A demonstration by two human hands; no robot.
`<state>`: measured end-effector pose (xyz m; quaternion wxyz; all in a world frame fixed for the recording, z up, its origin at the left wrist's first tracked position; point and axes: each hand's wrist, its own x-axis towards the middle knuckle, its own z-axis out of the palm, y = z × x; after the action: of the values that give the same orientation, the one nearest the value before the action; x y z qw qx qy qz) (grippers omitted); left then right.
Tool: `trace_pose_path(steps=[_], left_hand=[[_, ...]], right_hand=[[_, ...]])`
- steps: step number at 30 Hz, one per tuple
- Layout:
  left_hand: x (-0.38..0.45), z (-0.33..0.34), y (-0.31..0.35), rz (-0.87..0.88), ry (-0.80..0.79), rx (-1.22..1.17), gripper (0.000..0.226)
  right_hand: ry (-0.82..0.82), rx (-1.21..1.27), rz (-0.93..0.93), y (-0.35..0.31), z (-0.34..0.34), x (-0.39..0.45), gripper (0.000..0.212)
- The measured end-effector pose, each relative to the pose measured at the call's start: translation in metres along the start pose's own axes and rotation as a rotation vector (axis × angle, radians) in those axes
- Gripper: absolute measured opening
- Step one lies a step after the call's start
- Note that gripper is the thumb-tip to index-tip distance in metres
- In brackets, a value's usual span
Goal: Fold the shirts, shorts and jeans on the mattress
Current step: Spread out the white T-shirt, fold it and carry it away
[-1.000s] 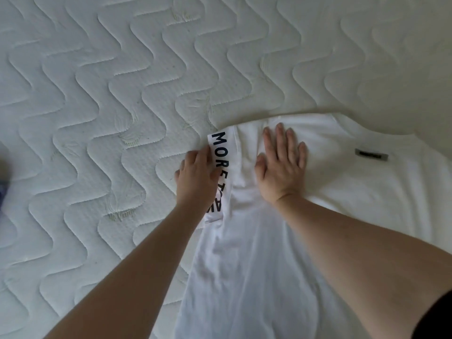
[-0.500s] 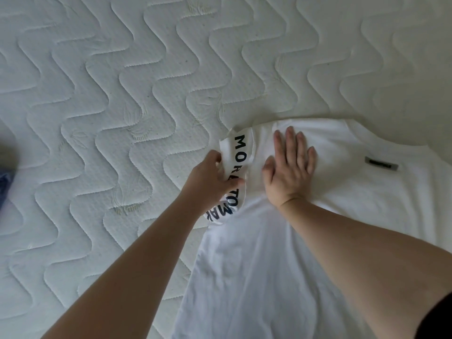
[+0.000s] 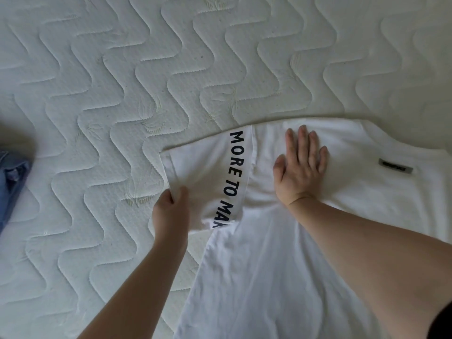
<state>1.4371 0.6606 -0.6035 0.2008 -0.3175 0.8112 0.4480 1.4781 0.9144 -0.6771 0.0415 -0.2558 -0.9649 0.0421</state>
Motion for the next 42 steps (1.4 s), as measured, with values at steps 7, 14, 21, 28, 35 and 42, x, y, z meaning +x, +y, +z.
trace_pose_path(steps=[7, 14, 21, 28, 35, 42], left_hand=[[0.003, -0.014, 0.011, 0.356, 0.028, 0.109, 0.049], [0.066, 0.006, 0.083, 0.698, -0.102, 0.918, 0.053], [0.085, -0.01, 0.114, 0.633, -0.343, 0.995, 0.033], [0.032, -0.014, 0.057, 1.005, 0.021, 0.947, 0.037], [-0.028, -0.005, -0.021, 1.154, -0.249, 0.969, 0.048], [-0.005, -0.034, -0.048, 1.169, -0.092, 0.843, 0.018]], right_hand=[[0.015, 0.011, -0.005, 0.001, 0.002, 0.0, 0.061], [0.04, 0.006, 0.002, 0.001, 0.004, 0.0, 0.06], [0.055, -0.002, -0.004, 0.001, 0.004, 0.0, 0.06], [0.042, -0.014, -0.005, 0.001, 0.004, 0.0, 0.06], [0.022, -0.006, -0.001, 0.0, 0.0, 0.001, 0.06], [0.007, 0.0, -0.008, 0.0, -0.001, 0.0, 0.059]])
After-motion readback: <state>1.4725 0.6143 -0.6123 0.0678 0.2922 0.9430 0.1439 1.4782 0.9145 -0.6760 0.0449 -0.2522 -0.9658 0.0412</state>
